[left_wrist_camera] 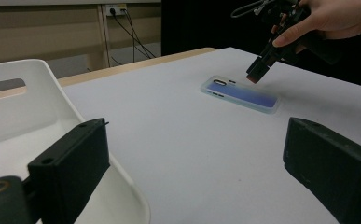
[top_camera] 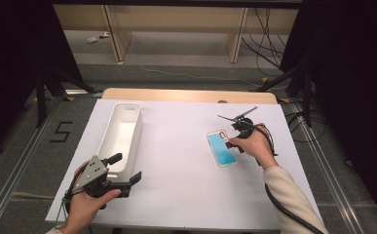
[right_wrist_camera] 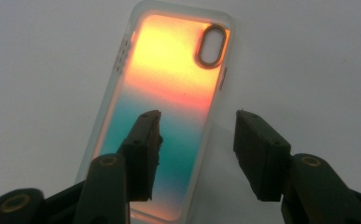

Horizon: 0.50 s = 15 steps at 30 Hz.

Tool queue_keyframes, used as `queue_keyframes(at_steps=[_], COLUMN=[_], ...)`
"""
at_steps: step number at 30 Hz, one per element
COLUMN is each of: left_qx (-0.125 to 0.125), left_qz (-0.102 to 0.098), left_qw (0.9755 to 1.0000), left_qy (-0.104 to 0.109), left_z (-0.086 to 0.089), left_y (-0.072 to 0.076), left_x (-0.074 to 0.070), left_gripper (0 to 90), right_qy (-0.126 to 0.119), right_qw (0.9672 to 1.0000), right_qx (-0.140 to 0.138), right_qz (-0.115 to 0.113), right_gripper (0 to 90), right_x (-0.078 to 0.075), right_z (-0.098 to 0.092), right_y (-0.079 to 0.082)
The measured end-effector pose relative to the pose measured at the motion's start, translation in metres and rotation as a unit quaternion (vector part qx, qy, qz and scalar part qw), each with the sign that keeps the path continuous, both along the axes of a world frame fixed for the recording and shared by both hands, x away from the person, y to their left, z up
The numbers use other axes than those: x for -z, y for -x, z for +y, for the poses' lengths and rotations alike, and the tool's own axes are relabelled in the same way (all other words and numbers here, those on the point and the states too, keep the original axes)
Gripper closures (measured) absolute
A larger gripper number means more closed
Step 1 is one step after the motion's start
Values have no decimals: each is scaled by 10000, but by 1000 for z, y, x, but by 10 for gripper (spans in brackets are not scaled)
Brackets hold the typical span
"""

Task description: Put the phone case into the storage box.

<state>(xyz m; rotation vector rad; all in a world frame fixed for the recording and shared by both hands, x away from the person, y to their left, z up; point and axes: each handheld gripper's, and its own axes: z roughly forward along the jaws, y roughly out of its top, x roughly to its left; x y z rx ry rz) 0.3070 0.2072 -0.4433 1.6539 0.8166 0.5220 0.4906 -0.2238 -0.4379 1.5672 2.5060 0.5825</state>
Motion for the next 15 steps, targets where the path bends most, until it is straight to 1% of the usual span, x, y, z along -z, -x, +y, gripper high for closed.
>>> queue_keyframes(at_steps=[1, 2, 3, 4, 6, 7, 9, 10, 11, 12, 14, 15], left_qx=[-1, 12, 15, 16, 12, 23, -3, -4, -8, -9, -11, -7], left_qz=[0, -2, -9, -8, -7, -12, 5, 6, 7, 7, 10, 9], left_qw=[10000, 10000, 10000, 10000, 10000, 10000, 10000, 10000, 10000, 10000, 10000, 10000], left_qy=[-2, -8, -23, -25, -25, -25, -14, -14, -12, -4, -3, -10], left_z=[0, 0, 0, 0, 0, 0, 0, 0, 0, 0, 0, 0], left_y=[0, 0, -1, -1, -1, -1, -1, -1, -1, -1, -1, -1], left_x=[0, 0, 0, 0, 0, 0, 0, 0, 0, 0, 0, 0], left_gripper=[65, 65, 66, 65, 65, 65, 65, 65, 65, 65, 65, 65], right_qy=[-65, -27, 31, 59, 42, 100, 65, 14, -39, -93, -105, -92], right_qw=[9999, 9999, 10000, 9999, 10000, 9999, 9998, 9999, 9994, 9989, 9982, 9979], right_qx=[-92, -114, -22, -65, -43, -73, -111, -62, -103, -94, -24, -64], right_qz=[-88, -111, -27, -92, -47, -42, -170, -148, -342, -457, -583, -636], right_gripper=[516, 516, 514, 512, 507, 493, 478, 468, 457, 446, 425, 414], right_x=[0, 0, -1, -1, -1, -3, -6, -10, -11, -14, -18, -20], right_z=[-1, -2, -1, -1, -1, 0, 0, 1, 0, 0, -1, -3], right_y=[-1, -2, -2, -4, -4, -5, -6, -5, -6, -6, -5, -5])
